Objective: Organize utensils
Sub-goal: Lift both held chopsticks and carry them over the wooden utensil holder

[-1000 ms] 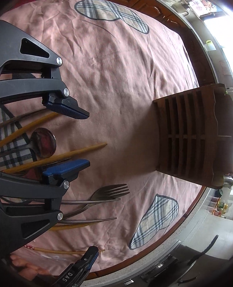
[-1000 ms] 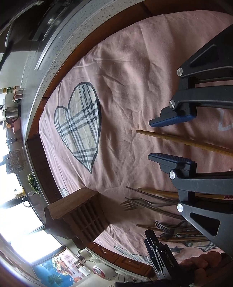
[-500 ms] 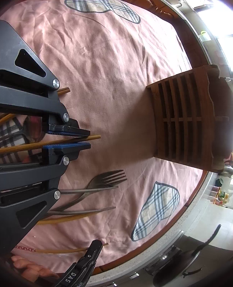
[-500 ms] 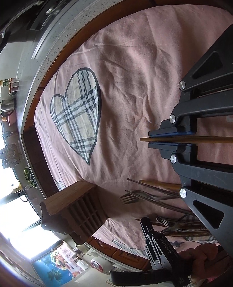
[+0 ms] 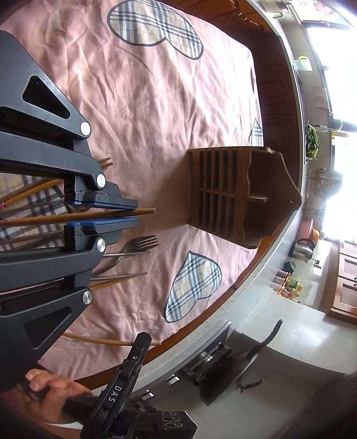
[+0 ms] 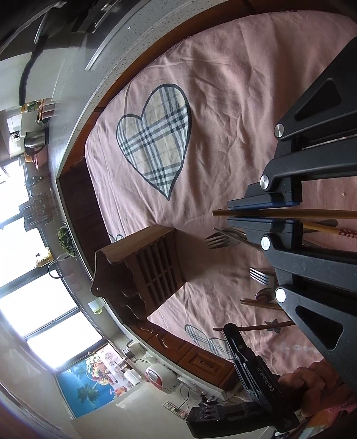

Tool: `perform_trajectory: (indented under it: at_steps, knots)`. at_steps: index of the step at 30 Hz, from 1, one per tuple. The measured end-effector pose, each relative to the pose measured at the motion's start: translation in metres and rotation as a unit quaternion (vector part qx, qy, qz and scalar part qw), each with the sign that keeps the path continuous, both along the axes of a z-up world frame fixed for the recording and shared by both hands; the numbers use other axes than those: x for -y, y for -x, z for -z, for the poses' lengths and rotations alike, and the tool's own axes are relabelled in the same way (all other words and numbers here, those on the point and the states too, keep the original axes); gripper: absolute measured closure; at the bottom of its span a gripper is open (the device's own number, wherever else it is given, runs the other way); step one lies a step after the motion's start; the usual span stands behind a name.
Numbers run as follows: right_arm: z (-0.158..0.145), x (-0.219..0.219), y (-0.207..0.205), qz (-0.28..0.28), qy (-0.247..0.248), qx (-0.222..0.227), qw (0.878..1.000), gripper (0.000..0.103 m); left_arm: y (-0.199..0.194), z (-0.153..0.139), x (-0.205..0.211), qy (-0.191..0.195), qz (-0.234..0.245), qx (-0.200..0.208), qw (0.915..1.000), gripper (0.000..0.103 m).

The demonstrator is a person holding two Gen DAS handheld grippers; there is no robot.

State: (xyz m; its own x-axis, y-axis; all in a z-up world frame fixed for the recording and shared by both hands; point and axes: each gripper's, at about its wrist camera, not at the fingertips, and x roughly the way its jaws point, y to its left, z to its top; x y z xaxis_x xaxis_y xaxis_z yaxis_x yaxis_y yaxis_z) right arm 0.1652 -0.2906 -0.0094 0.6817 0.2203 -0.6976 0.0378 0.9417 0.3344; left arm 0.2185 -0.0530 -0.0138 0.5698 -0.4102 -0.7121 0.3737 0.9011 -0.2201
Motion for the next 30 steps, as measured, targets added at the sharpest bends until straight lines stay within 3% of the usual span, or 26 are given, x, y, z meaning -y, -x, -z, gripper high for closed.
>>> perform_trajectory:
  at_steps: [20, 30]
  knots:
    - [-0.058, -0.017, 0.005, -0.018, 0.011, 0.067, 0.998, 0.098, 0.014, -0.054, -0.032, 0.048, -0.021, 0.058, 0.997, 0.098]
    - [-0.096, -0.02, -0.02, -0.007, -0.005, 0.129, 0.992, 0.098, 0.001, -0.085, -0.042, 0.06, -0.043, 0.107, 0.9915, 0.098]
